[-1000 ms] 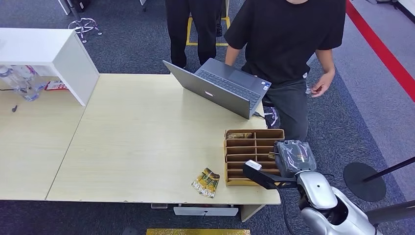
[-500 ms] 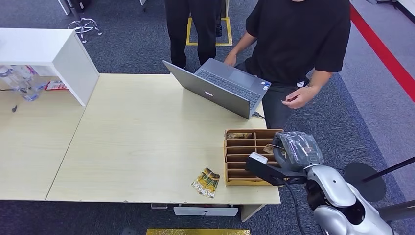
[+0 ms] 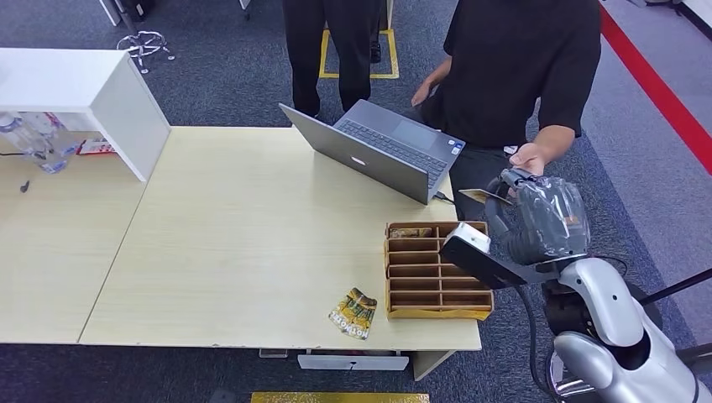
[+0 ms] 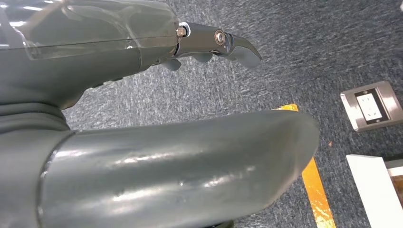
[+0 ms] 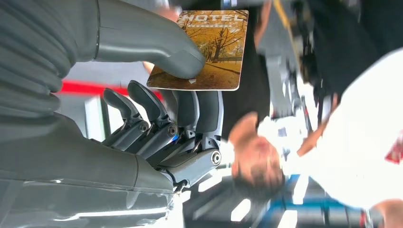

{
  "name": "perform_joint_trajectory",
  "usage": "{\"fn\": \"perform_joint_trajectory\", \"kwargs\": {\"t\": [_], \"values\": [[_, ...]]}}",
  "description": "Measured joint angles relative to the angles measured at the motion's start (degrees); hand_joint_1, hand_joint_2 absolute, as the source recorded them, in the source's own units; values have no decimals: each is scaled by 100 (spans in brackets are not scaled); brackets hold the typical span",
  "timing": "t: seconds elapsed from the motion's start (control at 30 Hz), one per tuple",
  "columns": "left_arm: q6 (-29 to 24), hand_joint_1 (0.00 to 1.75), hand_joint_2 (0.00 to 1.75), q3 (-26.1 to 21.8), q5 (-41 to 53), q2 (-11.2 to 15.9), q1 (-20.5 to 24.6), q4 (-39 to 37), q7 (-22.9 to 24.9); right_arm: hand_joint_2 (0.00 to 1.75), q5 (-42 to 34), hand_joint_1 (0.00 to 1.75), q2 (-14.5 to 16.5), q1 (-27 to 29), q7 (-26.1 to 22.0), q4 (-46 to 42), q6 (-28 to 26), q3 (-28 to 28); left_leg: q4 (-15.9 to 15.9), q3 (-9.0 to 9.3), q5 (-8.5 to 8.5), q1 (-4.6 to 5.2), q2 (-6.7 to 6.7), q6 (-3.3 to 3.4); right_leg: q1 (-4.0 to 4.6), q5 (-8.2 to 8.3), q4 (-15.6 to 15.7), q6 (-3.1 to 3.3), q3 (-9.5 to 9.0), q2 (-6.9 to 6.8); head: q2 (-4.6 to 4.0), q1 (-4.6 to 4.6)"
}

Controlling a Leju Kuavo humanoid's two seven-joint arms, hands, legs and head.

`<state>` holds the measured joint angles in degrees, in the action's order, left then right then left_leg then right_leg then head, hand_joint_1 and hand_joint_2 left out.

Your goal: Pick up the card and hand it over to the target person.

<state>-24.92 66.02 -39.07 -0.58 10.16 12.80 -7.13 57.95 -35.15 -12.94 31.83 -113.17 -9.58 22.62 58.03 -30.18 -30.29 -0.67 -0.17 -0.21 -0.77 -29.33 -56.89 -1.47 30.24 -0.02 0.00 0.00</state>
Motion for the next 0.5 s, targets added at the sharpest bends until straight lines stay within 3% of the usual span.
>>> {"fn": "perform_joint_trajectory", "kwargs": {"t": [0.23,0.5], "values": [[43,0,0,84,106,-16,49,-5,88,175,619,160,3,-38,0,454,-124,-202,-1,3,0,-1,-2,1,1,1,4,-1,-5,-2,0,0],[56,0,0,139,183,-56,114,10,151,175,1199,164,23,255,-80,1215,-553,-458,-7,7,4,-3,-13,1,3,3,13,-1,-15,-13,0,0]]}}
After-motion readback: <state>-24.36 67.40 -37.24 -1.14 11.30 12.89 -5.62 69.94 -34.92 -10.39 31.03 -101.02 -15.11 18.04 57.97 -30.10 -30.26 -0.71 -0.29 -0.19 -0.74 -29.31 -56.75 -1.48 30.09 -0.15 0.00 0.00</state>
